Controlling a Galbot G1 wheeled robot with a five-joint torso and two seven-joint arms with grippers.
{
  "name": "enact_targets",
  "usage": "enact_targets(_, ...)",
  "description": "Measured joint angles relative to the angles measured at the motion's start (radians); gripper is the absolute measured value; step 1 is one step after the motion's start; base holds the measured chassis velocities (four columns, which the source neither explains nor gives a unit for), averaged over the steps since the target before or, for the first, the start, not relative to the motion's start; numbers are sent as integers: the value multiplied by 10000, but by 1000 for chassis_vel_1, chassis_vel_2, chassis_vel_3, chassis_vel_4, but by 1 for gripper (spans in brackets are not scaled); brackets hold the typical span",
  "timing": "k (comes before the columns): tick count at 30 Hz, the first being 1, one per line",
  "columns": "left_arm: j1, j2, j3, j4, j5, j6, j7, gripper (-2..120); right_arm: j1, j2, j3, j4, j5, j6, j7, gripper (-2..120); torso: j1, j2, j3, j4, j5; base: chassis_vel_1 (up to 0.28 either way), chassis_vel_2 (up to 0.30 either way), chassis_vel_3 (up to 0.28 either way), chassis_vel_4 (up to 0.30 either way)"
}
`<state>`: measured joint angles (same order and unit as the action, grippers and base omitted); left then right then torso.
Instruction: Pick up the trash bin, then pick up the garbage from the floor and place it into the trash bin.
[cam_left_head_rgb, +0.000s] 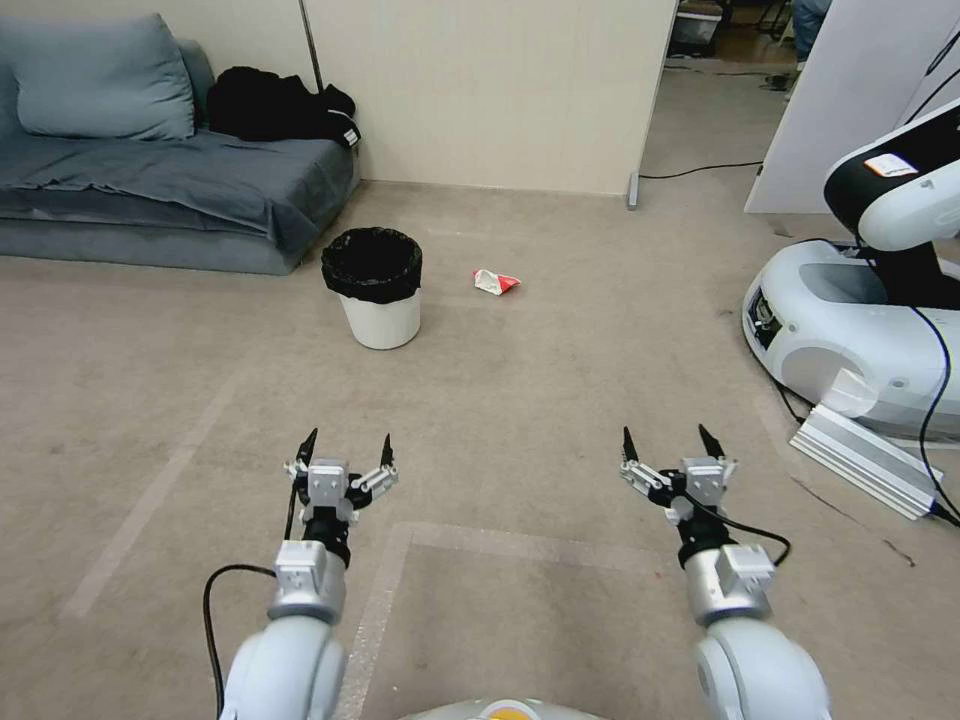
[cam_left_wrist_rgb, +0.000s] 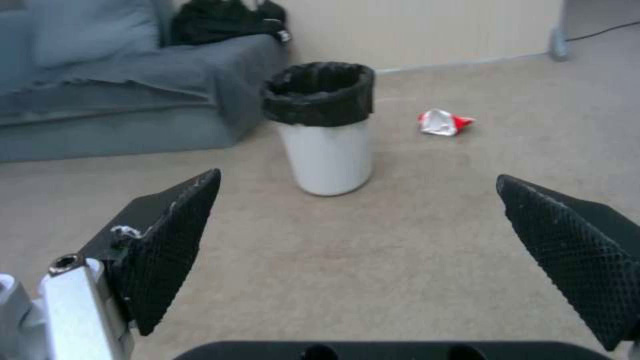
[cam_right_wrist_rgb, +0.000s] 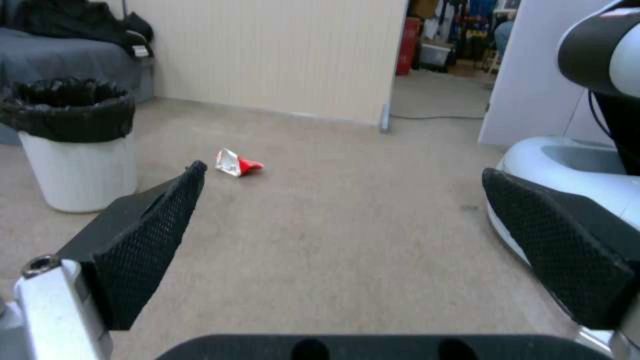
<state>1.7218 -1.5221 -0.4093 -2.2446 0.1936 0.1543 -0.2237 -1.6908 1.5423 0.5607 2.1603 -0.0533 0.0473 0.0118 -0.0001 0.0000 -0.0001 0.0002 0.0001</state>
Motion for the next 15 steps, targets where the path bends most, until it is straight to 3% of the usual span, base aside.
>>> enact_targets(1,308,-38,236,-429,345,275,-400,100,-233,94,7,297,-99,137,4,100,1,0,0,-1,12,0,0,0,0)
enact_targets(3,478,-65,386,-681,547,433,-628,100,-397,155,24,507,-169,241,12,100,1,0,-1,0,-1,0,0,0,0)
enact_targets(5,826,-158,712,-1190,934,782,-1058,100,-1017,380,71,1240,-436,618,33,100,-1,0,0,0,11,0,0,0,0)
enact_targets(6,863,-195,784,-1224,1007,810,-1011,100,-1352,504,100,1648,-579,827,50,100,0,1,0,-3,-9,0,0,0,0)
enact_targets(10,865,-248,894,-1226,1048,713,-1114,100,-1645,655,166,2110,-1203,1533,92,100,0,0,-1,-3,-4,0,0,0,0)
enact_targets(15,854,-254,821,-1133,1183,714,-1184,100,-1551,655,141,1994,-1064,1651,105,100,0,0,0,0,0,0,0,0,0)
